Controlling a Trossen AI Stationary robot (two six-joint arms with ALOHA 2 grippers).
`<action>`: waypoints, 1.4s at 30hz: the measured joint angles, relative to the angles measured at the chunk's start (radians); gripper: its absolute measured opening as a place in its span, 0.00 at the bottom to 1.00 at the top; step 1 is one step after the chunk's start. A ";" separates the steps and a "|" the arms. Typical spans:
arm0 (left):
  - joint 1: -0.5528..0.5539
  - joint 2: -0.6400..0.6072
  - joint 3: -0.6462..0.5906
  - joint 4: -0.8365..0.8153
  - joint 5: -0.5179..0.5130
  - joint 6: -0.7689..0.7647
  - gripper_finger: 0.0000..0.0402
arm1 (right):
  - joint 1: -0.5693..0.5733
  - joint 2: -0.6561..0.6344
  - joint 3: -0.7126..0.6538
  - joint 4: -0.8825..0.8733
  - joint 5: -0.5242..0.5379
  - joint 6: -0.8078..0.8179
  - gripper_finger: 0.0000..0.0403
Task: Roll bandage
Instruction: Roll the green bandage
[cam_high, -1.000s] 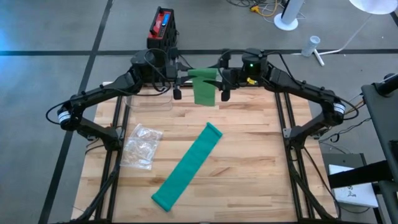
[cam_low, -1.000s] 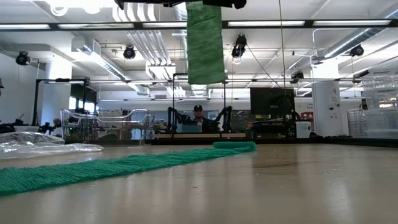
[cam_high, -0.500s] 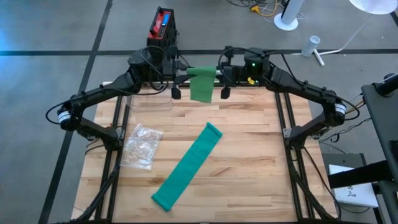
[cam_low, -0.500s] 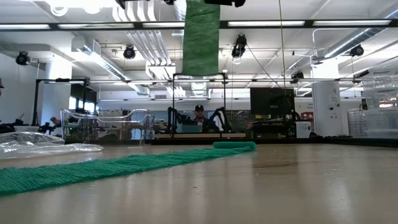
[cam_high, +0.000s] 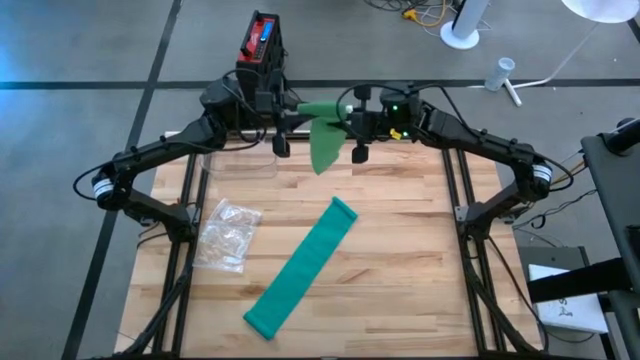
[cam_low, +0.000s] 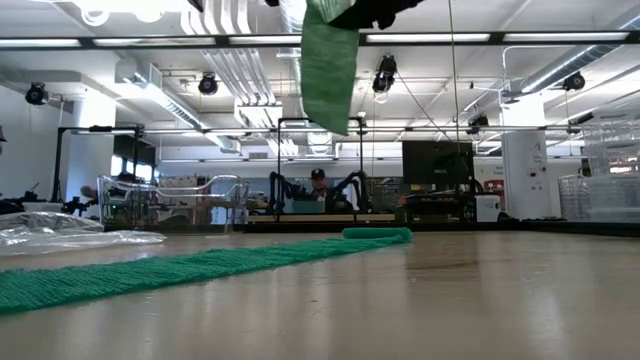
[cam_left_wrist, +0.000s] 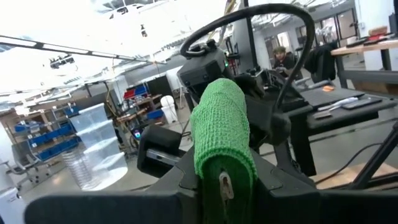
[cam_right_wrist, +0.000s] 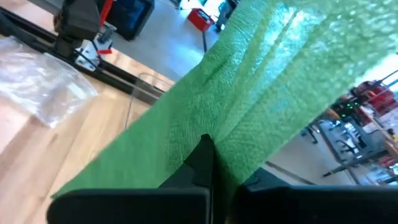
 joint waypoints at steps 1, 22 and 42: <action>0.001 0.000 0.000 0.000 0.000 0.000 0.12 | 0.000 -0.001 0.000 0.007 0.002 -0.001 0.00; 0.001 -0.012 -0.011 -0.020 -0.006 0.131 0.12 | 0.002 -0.059 0.006 0.087 0.006 -0.019 0.48; 0.002 -0.012 -0.013 -0.024 -0.009 0.184 0.12 | 0.035 -0.117 0.006 0.190 -0.109 -0.003 0.77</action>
